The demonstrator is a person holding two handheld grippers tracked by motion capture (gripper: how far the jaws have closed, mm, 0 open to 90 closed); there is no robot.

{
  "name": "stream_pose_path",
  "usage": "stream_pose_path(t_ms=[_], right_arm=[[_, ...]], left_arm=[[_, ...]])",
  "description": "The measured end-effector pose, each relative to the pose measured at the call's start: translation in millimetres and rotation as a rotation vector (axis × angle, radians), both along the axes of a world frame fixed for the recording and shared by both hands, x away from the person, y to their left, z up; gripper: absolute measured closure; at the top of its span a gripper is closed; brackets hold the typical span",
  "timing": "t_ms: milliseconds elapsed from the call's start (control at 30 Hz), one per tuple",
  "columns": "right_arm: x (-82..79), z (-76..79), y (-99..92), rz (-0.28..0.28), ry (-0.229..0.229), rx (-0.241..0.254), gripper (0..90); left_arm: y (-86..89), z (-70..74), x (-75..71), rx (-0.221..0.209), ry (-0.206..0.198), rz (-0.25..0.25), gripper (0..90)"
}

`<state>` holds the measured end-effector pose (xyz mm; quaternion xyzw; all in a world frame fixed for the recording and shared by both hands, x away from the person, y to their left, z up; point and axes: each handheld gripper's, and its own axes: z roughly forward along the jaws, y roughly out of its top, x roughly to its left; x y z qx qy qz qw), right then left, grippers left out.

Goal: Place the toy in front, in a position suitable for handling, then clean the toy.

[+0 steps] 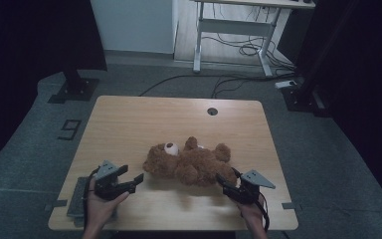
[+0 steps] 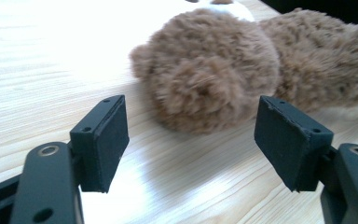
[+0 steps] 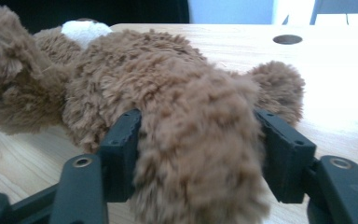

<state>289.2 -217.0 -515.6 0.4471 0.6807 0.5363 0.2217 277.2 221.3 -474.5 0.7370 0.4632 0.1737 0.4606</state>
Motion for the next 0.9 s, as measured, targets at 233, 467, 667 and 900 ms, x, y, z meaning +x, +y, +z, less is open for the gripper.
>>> stream_pose_path(t_ms=[233,467,667,900], right_arm=[[-3.8,-5.5,-3.1,0.0,0.018,0.012,33.4],[-6.1,-6.4,-6.0,0.005,0.013,-0.001,32.7],[-4.6,-7.9,-7.7,0.0,0.013,-0.002,32.2],[-5.3,-7.7,-7.0,0.003,0.004,-0.003,32.3]], left_arm=[[28.0,-6.6,-23.1,0.059,0.002,0.09,28.0],[41.8,-17.2,-24.6,0.056,0.026,0.124,29.0],[45.7,-26.9,-19.7,0.07,0.067,0.134,28.0],[53.9,-32.9,-17.2,0.081,0.09,0.175,25.2]])
